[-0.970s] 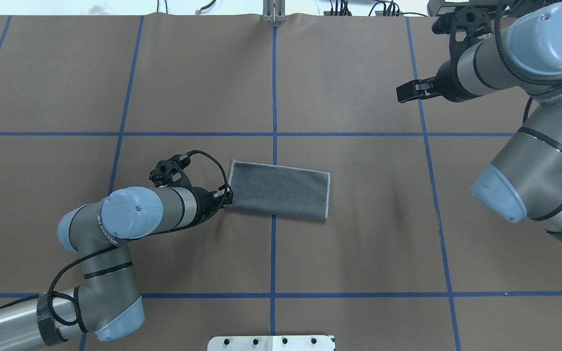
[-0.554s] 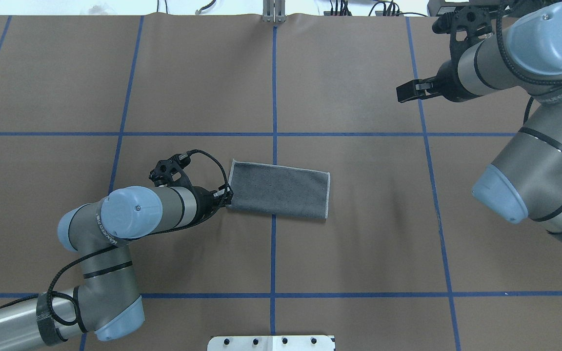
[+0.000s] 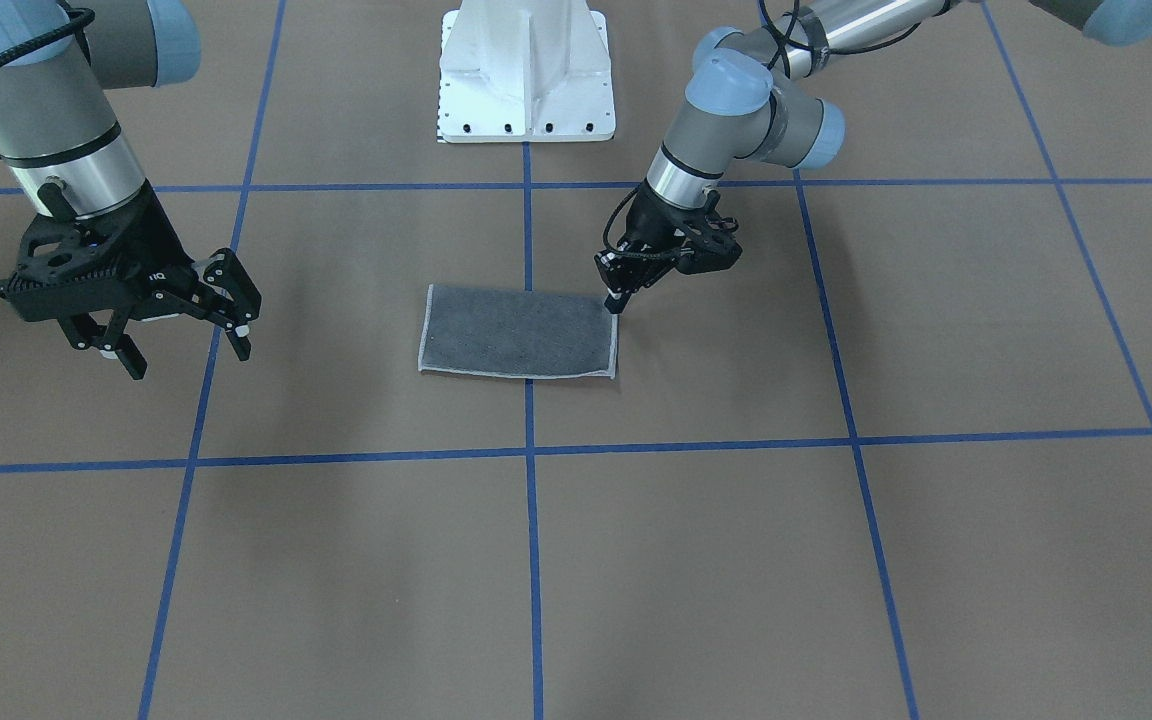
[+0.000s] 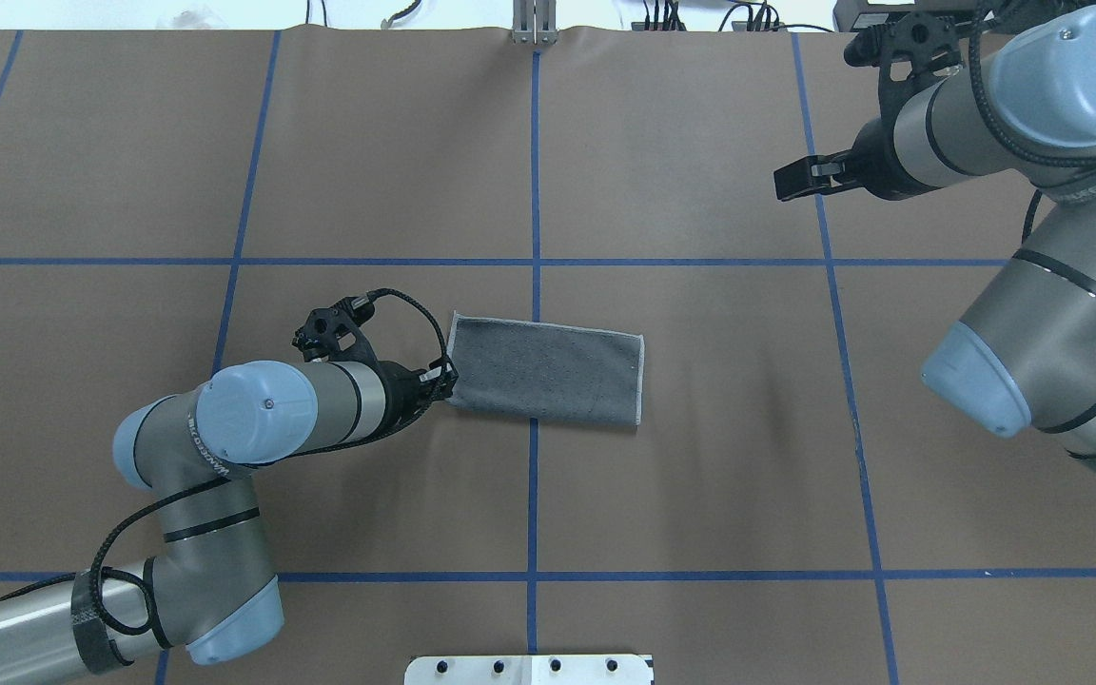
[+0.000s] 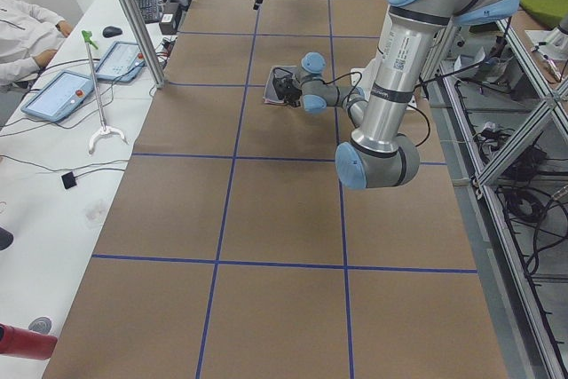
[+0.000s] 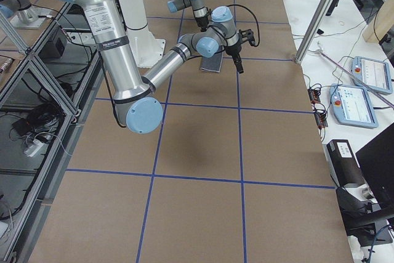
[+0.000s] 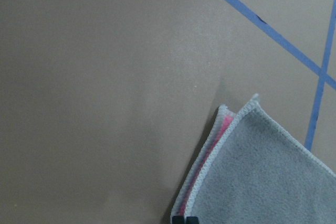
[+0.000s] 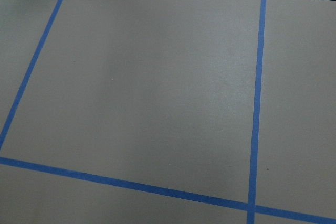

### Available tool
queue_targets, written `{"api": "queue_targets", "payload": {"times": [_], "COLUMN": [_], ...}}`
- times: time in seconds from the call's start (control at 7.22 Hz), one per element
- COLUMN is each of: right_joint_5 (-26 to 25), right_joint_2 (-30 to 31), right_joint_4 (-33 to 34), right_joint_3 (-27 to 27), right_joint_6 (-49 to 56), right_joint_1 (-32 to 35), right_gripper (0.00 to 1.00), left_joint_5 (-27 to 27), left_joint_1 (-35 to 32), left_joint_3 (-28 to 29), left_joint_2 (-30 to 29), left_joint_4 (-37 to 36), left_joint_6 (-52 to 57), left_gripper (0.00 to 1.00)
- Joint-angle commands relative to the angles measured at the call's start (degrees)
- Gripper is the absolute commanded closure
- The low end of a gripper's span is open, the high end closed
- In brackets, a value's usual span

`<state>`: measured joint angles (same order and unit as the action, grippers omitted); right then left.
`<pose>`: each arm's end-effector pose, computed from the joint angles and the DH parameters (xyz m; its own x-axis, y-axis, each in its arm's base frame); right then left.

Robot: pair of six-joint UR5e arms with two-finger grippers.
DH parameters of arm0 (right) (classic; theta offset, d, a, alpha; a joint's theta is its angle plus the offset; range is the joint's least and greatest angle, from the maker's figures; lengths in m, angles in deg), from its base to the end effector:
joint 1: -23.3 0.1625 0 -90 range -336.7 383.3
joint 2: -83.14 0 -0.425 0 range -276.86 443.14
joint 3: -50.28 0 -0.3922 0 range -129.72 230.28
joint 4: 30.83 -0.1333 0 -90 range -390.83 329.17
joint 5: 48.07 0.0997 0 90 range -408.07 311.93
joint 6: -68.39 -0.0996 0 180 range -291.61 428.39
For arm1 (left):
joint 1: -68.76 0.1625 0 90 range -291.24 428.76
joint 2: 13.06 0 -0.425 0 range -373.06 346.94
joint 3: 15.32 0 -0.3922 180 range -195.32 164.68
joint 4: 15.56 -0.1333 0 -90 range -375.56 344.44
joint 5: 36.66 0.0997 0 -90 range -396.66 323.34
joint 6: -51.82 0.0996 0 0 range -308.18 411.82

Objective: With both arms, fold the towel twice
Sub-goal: 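Grasp the end of the folded strip with the left gripper, then lift the strip end with the left gripper and fold it over onto the other end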

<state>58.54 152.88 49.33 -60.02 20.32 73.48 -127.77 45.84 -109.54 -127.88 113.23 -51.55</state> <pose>-0.2923 -0.5143 0.2902 0.7012 -0.1589 0.6950 -0.1699 0.9095 0.3793 0.5486 -0.3746 0.3031 0.2519 -0.3575 -0.8993 0.4431 0.8687 -0.2213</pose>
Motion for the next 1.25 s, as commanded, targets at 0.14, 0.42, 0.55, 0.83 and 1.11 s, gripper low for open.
{"api": "queue_targets", "payload": {"times": [0.14, 0.42, 0.55, 0.83, 1.11], "right_joint_5": [0.0, 0.0, 0.0, -0.1, -0.2], "right_joint_2": [0.0, 0.0, 0.0, 0.0, 0.0], "right_joint_4": [0.0, 0.0, 0.0, 0.0, 0.0], "right_joint_3": [0.0, 0.0, 0.0, 0.0, 0.0], "right_joint_6": [0.0, 0.0, 0.0, 0.0, -0.2], "right_joint_1": [0.0, 0.0, 0.0, 0.0, 0.0], "right_gripper": [0.01, 0.01, 0.01, 0.01, 0.01], "left_joint_5": [0.0, -0.3, -0.3, 0.1, 0.2], "left_joint_1": [-1.1, -1.3, -1.2, -0.5, -0.3], "left_joint_3": [-1.8, -5.8, -6.4, -5.5, -3.5], "left_joint_2": [2.2, 7.4, 7.4, 4.2, 0.7], "left_joint_4": [0.3, 1.3, 1.7, 1.0, 0.9], "left_joint_6": [0.3, 4.5, 4.8, 4.7, 4.7], "left_gripper": [1.0, 1.0, 1.0, 1.0, 1.0]}}
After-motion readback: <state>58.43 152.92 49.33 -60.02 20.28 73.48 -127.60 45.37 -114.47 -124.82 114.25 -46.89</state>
